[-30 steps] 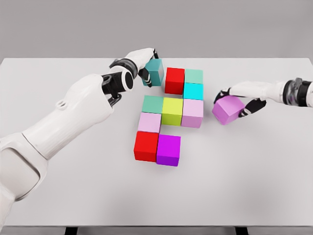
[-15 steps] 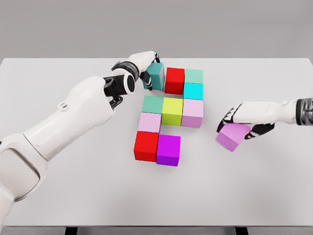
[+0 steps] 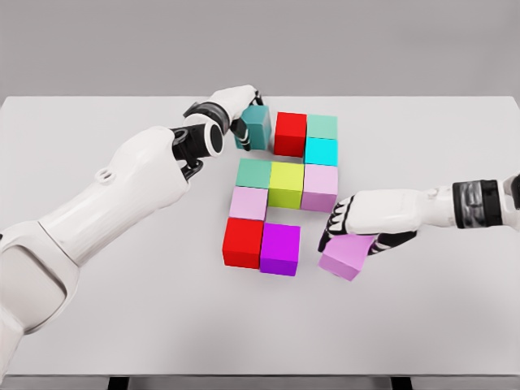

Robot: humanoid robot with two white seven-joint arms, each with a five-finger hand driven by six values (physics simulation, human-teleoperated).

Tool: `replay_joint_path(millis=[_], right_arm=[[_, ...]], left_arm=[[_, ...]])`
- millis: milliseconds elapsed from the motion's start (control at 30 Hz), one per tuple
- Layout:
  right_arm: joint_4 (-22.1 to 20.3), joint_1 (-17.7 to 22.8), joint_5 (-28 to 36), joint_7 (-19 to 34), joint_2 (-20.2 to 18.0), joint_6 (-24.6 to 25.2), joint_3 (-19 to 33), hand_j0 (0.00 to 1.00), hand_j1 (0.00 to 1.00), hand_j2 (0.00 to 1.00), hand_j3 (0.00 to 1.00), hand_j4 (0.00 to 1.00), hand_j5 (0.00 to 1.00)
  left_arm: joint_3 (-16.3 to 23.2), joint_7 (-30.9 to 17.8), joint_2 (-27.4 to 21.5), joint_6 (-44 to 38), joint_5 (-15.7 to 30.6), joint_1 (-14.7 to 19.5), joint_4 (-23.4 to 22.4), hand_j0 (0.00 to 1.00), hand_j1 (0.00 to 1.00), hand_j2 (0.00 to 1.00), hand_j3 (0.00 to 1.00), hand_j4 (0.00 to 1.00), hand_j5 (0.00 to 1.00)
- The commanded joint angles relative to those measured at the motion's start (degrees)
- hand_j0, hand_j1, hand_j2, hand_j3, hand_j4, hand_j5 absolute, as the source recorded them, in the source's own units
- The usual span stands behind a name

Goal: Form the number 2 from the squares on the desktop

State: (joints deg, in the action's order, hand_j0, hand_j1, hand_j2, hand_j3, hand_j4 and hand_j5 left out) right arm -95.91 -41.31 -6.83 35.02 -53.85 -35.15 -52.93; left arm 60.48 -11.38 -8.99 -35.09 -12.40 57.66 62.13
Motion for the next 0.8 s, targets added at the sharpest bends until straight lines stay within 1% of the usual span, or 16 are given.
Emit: replay_joint_path(millis=[0,100,300,333,367,567,633,700,733,767], right_arm=[[-0.07,-0.09,0.32,-0.02,1.12,0.15,0.02,0.73,0.73,0.73,0.73,0.73,0.73],[0.28,-0.18,0.24,-0.02,1.73,0.15,0.02,0.75,0.75,0.75,0.75,0.75,0.75],[0.99,-0.26,0.06,-0.02,2.17,0.15,0.02,0.75,0.75,0.75,0.75,0.75,0.75],[0.99,-0.26,-0.03,-0.02,2.17,0.15,0.02,0.83,0.83,0.83,0.83,0.83,0.83],[0.99,-0.26,-0.03,-0.02,2.08,0.15,0.02,1.00,1.00,1.00,1.00,1.00,1.00],[0.99,-0.18,0.15,-0.02,1.38,0.15,0.81,1.00,1.00,1.00,1.00,1.00,1.00],[0.99,0.09,0.24,-0.02,1.12,0.15,2.48,1.00,1.00,1.00,1.00,1.00,1.00],[1.07,0.09,0.59,-0.02,0.76,0.15,3.10,1.00,1.00,1.00,1.00,1.00,1.00],[1.16,0.09,0.68,-0.02,0.50,0.15,3.63,1.00,1.00,1.00,1.00,1.00,1.00],[1.34,0.09,0.85,-0.02,-0.90,0.15,4.15,1.00,1.00,1.00,1.00,1.00,1.00]], left_arm=[[-0.02,-0.04,0.02,0.09,-0.34,0.00,-2.19,0.58,0.58,0.58,0.58,0.58,0.58],[-0.10,0.05,0.37,0.09,-0.43,0.26,-5.09,0.58,0.58,0.58,0.58,0.58,0.58],[-0.10,-0.04,1.25,0.09,-0.43,0.44,-4.92,0.58,0.58,0.58,0.58,0.58,0.58],[-0.10,-0.04,1.34,0.09,-0.43,0.53,-4.92,0.58,0.58,0.58,0.58,0.58,0.58],[-0.10,-0.04,1.34,0.09,-0.43,0.53,-4.92,0.58,0.58,0.58,0.58,0.58,0.58],[-0.19,-0.04,1.78,0.09,-0.69,1.14,-5.00,0.58,0.58,0.58,0.58,0.58,0.58],[-0.28,-0.04,1.87,0.09,-0.69,1.49,-5.00,0.58,0.58,0.58,0.58,0.58,0.58],[-0.28,-0.04,1.87,0.09,-0.69,1.49,-5.00,0.58,0.58,0.58,0.58,0.58,0.58],[-0.28,-0.04,1.87,0.09,-0.69,1.49,-5.09,0.58,0.58,0.58,0.58,0.58,0.58],[-0.28,-0.04,1.87,0.09,-0.69,1.49,-5.09,0.58,0.58,0.58,0.58,0.58,0.58]])
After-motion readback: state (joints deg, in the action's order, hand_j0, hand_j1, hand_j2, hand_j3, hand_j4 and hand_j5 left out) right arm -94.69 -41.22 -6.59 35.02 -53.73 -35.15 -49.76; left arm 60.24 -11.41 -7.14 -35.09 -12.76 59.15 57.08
